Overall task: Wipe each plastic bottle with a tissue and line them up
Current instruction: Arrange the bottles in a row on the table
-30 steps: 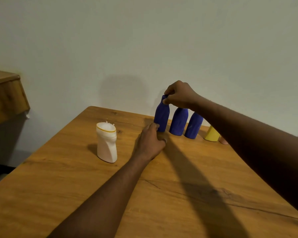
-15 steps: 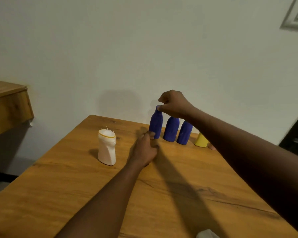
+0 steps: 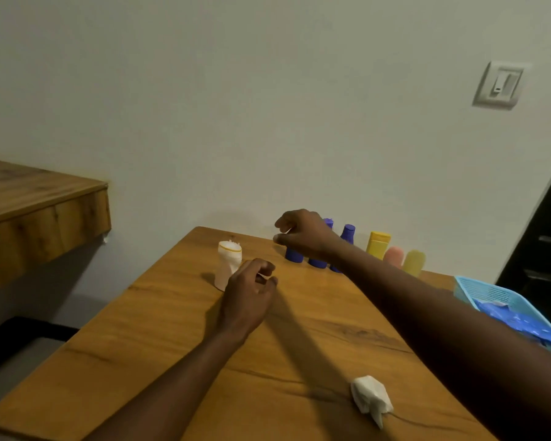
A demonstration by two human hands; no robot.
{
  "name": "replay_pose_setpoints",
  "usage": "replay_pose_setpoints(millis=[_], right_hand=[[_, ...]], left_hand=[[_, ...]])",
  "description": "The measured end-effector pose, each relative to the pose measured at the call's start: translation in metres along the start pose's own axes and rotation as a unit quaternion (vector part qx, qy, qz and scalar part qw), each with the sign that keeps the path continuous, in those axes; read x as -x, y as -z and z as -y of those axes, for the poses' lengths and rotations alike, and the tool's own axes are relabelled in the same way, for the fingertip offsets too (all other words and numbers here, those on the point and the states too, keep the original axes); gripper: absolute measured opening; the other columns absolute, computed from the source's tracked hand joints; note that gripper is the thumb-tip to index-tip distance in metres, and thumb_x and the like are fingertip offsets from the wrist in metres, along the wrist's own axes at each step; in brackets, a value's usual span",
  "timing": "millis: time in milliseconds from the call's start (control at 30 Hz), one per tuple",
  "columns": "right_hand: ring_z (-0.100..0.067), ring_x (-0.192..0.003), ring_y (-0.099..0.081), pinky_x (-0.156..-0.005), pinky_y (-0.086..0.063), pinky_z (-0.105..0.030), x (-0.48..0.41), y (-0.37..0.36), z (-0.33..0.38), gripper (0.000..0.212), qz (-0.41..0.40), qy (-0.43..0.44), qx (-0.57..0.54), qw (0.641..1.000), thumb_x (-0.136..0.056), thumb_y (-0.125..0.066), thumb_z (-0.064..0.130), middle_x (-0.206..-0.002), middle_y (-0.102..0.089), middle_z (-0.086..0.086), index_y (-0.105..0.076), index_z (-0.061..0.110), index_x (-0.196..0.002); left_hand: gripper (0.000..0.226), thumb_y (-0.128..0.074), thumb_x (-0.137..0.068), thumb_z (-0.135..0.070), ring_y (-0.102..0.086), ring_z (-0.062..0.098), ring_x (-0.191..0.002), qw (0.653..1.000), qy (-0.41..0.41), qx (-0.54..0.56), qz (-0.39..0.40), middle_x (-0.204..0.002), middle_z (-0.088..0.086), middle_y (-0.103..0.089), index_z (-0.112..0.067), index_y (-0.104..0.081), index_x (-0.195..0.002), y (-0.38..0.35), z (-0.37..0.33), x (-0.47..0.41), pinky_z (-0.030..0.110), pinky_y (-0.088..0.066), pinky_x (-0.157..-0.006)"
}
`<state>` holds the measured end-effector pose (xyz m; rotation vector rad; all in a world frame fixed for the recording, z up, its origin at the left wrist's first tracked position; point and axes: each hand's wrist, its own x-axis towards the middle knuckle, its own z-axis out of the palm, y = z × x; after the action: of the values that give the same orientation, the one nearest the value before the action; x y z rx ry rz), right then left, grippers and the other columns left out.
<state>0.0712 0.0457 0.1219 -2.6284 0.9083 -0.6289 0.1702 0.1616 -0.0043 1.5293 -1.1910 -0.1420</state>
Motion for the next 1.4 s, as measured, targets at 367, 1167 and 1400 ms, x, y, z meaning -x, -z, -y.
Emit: replay_pose_setpoints(millis=[367,1167,1400], right_hand=[[-0.02,-0.115,-0.061,-0.092,-0.055,-0.035,-0.029,-0.061,0.051,0.06,0.018,0.019,0.025,0.999,-0.088,-0.07,0.048,-0.135,-0.061,-0.004,-0.056,0.014,-0.135],[-0.033,-0.099,-0.066,-0.088,-0.057,-0.051,-0.135,-0.034,-0.024,0.032,-0.007,-0.063,0.067,0.996,-0.079,-0.066,0.014,-0.106,-0.071,-0.02,-0.071,-0.004,-0.105],[-0.023,-0.097,-0.064,-0.086,-0.058,-0.04,-0.16,-0.046,-0.049,0.034,0.043,-0.065,0.141,0.987,-0.084,-0.066,0.02,-0.109,-0.069,-0.007,-0.068,0.008,-0.116]], left_hand=[[0.034,-0.079,-0.087,-0.019,-0.059,0.011,-0.107,0.996,0.053,-0.031,-0.064,-0.121,-0.001,-0.062,-0.019,-0.064,-0.117,0.057,0.053,-0.012,0.018,-0.051,-0.076],[0.048,-0.077,-0.091,-0.028,-0.059,0.013,-0.113,0.996,0.076,0.007,0.052,-0.134,-0.003,-0.059,-0.025,-0.054,-0.133,-0.011,0.089,-0.126,0.02,-0.049,-0.08],[0.065,-0.082,-0.085,-0.029,-0.058,0.018,-0.124,0.991,0.093,-0.015,0.1,-0.14,-0.003,-0.057,-0.027,-0.046,-0.139,-0.051,0.11,-0.143,0.037,-0.054,-0.098]])
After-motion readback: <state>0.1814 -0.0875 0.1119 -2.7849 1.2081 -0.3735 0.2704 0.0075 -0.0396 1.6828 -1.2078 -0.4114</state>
